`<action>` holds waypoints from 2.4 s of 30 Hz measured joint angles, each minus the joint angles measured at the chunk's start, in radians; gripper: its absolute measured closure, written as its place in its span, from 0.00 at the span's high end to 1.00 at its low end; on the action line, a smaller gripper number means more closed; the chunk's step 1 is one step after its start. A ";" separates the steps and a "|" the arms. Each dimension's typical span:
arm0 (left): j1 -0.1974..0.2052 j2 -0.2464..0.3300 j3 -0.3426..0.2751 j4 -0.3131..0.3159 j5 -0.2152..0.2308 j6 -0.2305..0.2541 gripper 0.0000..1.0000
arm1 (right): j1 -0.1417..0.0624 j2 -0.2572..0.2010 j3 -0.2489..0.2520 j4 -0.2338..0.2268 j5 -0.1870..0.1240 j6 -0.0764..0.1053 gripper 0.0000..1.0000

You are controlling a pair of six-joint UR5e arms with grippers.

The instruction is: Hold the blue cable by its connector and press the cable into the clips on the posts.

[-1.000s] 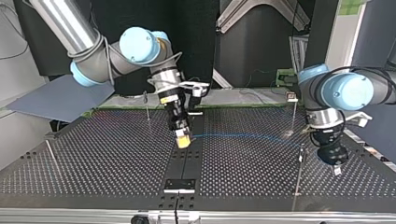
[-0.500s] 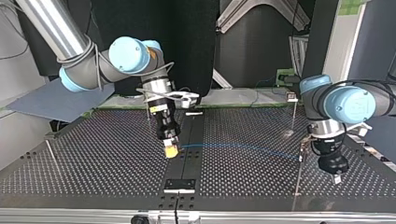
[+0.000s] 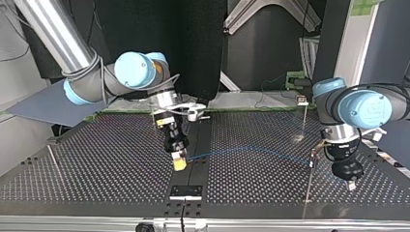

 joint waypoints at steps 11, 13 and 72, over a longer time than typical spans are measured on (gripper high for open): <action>0.002 0.000 0.000 -0.005 0.015 -0.002 0.65 | 0.002 0.020 -0.082 0.045 -0.006 -0.004 0.00; 0.003 0.000 0.000 -0.015 0.006 -0.002 0.91 | 0.002 0.020 -0.086 0.047 -0.006 -0.005 0.00; -0.031 0.318 -0.214 -0.319 0.125 0.039 1.00 | -0.009 0.021 -0.088 0.063 -0.012 -0.011 0.00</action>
